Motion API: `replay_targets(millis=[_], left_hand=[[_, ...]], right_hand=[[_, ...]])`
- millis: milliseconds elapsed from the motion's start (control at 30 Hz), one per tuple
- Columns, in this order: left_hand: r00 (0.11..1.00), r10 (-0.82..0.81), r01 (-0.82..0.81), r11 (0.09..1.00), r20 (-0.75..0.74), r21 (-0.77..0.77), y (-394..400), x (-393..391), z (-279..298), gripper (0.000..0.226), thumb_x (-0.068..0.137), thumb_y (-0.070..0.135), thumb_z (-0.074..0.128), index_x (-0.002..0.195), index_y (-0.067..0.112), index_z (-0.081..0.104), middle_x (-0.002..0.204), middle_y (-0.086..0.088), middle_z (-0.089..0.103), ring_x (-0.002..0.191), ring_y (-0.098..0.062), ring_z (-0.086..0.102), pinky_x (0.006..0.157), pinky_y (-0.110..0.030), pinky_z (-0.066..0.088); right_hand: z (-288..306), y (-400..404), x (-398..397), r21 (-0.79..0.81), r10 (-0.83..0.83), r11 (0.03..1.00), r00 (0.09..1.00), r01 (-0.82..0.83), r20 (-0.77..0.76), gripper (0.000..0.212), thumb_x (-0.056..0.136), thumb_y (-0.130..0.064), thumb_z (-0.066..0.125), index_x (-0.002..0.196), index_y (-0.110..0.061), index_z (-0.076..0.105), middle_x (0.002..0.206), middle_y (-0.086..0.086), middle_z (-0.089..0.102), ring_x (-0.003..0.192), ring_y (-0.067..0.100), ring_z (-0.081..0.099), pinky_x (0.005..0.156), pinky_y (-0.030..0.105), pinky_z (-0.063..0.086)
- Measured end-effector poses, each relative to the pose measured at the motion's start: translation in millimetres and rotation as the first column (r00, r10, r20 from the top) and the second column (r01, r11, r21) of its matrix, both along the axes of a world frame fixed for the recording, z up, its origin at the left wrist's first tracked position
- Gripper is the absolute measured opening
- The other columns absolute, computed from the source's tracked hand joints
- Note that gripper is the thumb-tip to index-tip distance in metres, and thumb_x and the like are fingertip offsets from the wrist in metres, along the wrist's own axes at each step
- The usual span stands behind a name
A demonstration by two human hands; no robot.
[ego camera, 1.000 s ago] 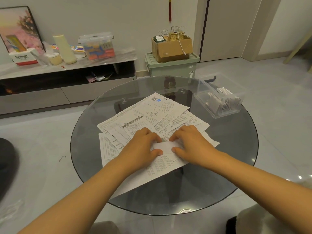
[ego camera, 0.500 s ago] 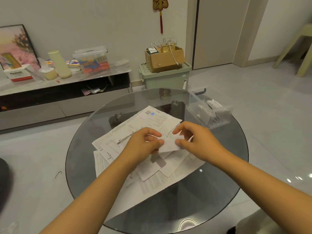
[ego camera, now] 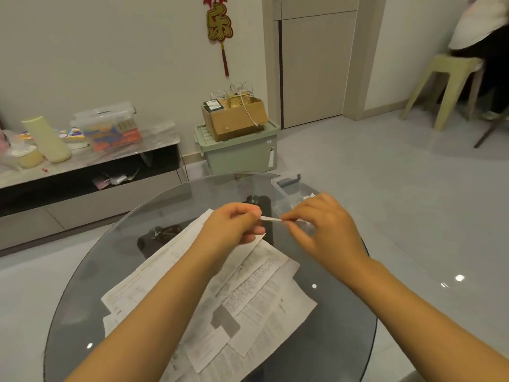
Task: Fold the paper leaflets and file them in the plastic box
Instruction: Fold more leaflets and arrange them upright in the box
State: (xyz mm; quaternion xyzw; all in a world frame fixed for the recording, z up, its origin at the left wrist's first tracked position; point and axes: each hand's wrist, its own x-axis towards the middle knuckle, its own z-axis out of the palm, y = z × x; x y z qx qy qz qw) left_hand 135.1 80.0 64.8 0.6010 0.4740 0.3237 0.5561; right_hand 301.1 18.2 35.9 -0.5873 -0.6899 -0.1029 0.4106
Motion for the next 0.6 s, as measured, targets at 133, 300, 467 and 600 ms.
replay_targets(millis=[133, 300, 467, 600], left_hand=[[0.997, -0.041, 0.048, 0.992, -0.064, 0.112, 12, 31, 4, 0.014, 0.095, 0.019, 0.052, 0.102, 0.014, 0.062, 0.087, -0.002, 0.068, 0.07, -0.009, 0.066, 0.07, -0.024, 0.055], [0.982, -0.019, 0.08, 0.943, -0.186, 0.324, 21, 61, -4, 0.016, 0.092, 0.016, 0.05, 0.104, 0.022, 0.059, 0.081, 0.001, 0.064, 0.072, -0.012, 0.062, 0.066, -0.025, 0.05], [0.874, -0.11, 0.392, 0.736, -0.473, 0.552, 37, 90, -12, 0.024, 0.094, 0.021, 0.045, 0.111, 0.022, 0.062, 0.101, 0.01, 0.063, 0.093, -0.005, 0.056, 0.092, -0.025, 0.035], [0.632, -0.181, 0.729, 0.469, -0.753, 0.499, 50, 114, -20, 0.041, 0.095, 0.027, 0.028, 0.123, 0.021, 0.059, 0.127, 0.006, 0.057, 0.117, -0.01, 0.046, 0.101, -0.031, 0.022]], right_hand=[[7, 12, 25, 0.043, -0.146, 0.988, 0.986, 0.15, -0.084, 0.006, 0.078, -0.019, 0.07, 0.081, -0.017, 0.073, 0.073, -0.005, 0.067, 0.071, 0.013, 0.05, 0.061, 0.012, 0.033], [11, 25, 51, 0.012, -0.274, 0.96, 0.942, 0.281, -0.193, 0.005, 0.081, -0.015, 0.07, 0.084, -0.017, 0.074, 0.078, -0.004, 0.069, 0.075, 0.016, 0.053, 0.064, 0.023, 0.038], [4, 44, 77, -0.14, -0.411, 0.912, 0.86, 0.386, -0.302, 0.012, 0.086, -0.018, 0.063, 0.09, -0.018, 0.074, 0.085, -0.004, 0.07, 0.08, 0.013, 0.053, 0.067, 0.022, 0.038], [-5, 52, 80, -0.161, -0.426, 0.905, 0.844, 0.394, -0.325, 0.011, 0.083, -0.014, 0.064, 0.088, -0.015, 0.074, 0.083, -0.001, 0.07, 0.079, 0.017, 0.058, 0.07, 0.026, 0.045]])
